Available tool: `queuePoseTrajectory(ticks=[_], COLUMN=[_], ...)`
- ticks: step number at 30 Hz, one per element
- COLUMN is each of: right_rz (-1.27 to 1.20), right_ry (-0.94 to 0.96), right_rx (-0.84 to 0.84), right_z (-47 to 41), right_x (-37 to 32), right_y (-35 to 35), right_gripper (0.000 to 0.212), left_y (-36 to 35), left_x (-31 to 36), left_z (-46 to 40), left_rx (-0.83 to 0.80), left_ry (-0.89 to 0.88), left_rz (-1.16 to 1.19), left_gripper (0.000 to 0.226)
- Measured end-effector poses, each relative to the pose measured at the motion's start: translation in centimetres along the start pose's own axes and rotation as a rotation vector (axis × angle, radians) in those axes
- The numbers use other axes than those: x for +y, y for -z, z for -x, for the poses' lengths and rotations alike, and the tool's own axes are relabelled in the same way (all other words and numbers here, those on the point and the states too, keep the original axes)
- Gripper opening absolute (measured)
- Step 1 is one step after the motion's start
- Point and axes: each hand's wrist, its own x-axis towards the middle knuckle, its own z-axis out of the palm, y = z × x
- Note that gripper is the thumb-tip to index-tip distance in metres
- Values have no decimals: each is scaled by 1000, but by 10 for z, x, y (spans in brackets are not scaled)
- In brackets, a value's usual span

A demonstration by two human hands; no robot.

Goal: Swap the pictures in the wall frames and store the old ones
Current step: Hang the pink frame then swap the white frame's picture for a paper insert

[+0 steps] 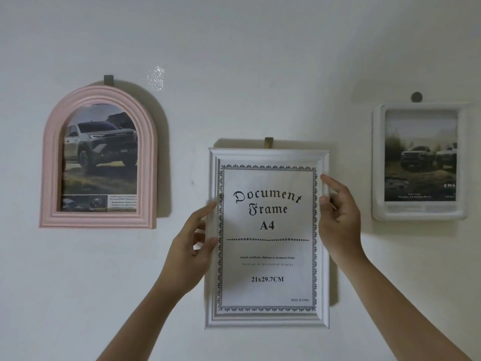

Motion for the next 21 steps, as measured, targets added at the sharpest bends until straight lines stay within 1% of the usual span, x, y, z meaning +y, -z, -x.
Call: queuePoseTrajectory(ticks=[5, 10, 14, 21], right_rz=[15, 116, 186, 160], right_ry=[-15, 1, -31, -89], right_rx=[-24, 29, 72, 36], right_z=[1, 4, 10, 16], right_x=[2, -1, -7, -11], right_y=[0, -1, -6, -3], right_gripper=[44, 45, 49, 49], left_y=[-1, -7, -10, -14], left_x=[-6, -8, -8, -2], left_z=[-3, 4, 7, 10], left_rx=[8, 65, 88, 99], left_ry=[-19, -74, -47, -13], left_rz=[-22, -114, -128, -140], left_gripper=[71, 68, 73, 77])
